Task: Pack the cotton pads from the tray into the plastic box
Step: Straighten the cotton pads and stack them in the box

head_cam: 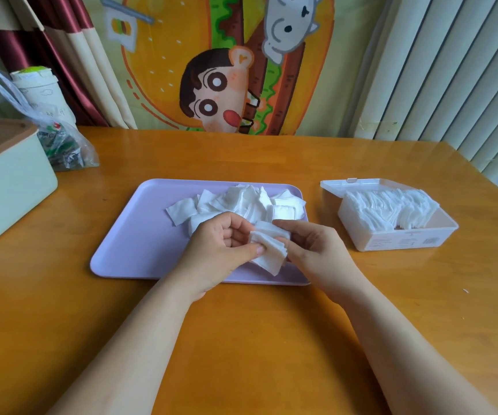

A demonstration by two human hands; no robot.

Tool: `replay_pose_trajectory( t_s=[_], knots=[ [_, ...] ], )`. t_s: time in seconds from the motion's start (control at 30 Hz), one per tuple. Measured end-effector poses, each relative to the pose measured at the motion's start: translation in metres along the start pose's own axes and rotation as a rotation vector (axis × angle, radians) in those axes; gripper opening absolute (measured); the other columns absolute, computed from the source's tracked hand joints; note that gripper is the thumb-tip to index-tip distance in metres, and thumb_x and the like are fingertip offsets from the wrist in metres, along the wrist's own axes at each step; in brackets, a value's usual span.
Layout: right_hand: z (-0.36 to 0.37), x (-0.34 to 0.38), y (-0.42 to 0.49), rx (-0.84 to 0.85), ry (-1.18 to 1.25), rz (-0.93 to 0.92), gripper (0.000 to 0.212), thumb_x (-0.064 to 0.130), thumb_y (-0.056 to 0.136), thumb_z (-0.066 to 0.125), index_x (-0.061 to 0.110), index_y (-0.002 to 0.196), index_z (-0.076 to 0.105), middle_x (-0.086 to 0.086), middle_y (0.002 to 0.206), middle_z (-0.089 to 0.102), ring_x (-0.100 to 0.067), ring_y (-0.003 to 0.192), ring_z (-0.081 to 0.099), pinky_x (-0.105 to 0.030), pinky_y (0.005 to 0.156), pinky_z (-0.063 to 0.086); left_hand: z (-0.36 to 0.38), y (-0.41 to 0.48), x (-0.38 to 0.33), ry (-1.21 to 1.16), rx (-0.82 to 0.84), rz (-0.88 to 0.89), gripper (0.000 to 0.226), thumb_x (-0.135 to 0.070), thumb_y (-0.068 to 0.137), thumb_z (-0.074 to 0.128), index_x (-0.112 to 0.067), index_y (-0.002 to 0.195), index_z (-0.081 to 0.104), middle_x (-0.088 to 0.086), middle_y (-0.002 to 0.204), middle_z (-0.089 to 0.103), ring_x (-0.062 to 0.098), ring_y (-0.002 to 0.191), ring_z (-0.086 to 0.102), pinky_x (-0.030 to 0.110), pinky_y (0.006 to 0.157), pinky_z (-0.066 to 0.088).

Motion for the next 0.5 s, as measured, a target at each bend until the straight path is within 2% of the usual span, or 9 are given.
replay_pose_trajectory(
  t_s=[0.17, 0.3, 0.37, 0.5],
  knots=[
    [0.0045, 0.0029, -0.0015, 0.057, 0.135, 0.024, 0.031, 0.017, 0.109, 0.057, 0.002, 0.135, 0.068, -0.016, 0.116, 0.079, -0.031, 0.113, 0.075, -0.05, 0.102, 0.059, -0.0037, 0.0025, 0.0037, 0.032, -0.063, -0.003, 0.034, -0.012, 0.077, 0.091, -0.015, 0.09, 0.06, 0.011, 0.096, 0.075, 0.038, 0.093, 0.074, 0.049, 0.089, 0.059],
    [0.0057, 0.0074, -0.0033, 0.089, 0.201, 0.025, 0.038, 0.021, 0.105, 0.063, 0.0, 0.136, 0.066, -0.016, 0.117, 0.079, -0.032, 0.116, 0.074, -0.046, 0.104, 0.058, -0.0027, 0.0016, 0.0035, 0.063, -0.061, 0.001, 0.023, -0.016, 0.079, 0.091, -0.019, 0.09, 0.07, 0.017, 0.092, 0.075, 0.036, 0.092, 0.072, 0.045, 0.086, 0.06],
    [0.0057, 0.006, -0.0029, 0.084, 0.212, 0.035, 0.038, 0.016, 0.103, 0.066, 0.0, 0.137, 0.065, -0.015, 0.118, 0.079, -0.033, 0.117, 0.073, -0.048, 0.104, 0.058, -0.0032, 0.0016, 0.003, 0.089, -0.073, 0.008, 0.022, -0.02, 0.079, 0.091, -0.025, 0.09, 0.073, 0.016, 0.09, 0.074, 0.033, 0.089, 0.071, 0.043, 0.085, 0.06],
    [0.003, 0.0015, -0.0003, 0.043, 0.223, 0.059, 0.031, 0.007, 0.105, 0.061, 0.0, 0.135, 0.067, -0.016, 0.114, 0.079, -0.035, 0.111, 0.075, -0.05, 0.101, 0.06, -0.0031, 0.0022, 0.0023, 0.123, -0.092, 0.03, 0.022, -0.027, 0.079, 0.091, -0.035, 0.092, 0.075, 0.016, 0.097, 0.072, 0.019, 0.078, 0.065, 0.043, 0.083, 0.06]
  ],
)
Point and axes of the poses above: each hand's wrist, its own y-axis towards the middle knuckle, its own z-axis out of the palm, x = y × z, the point moved 7 cm from there along y, towards the middle knuckle
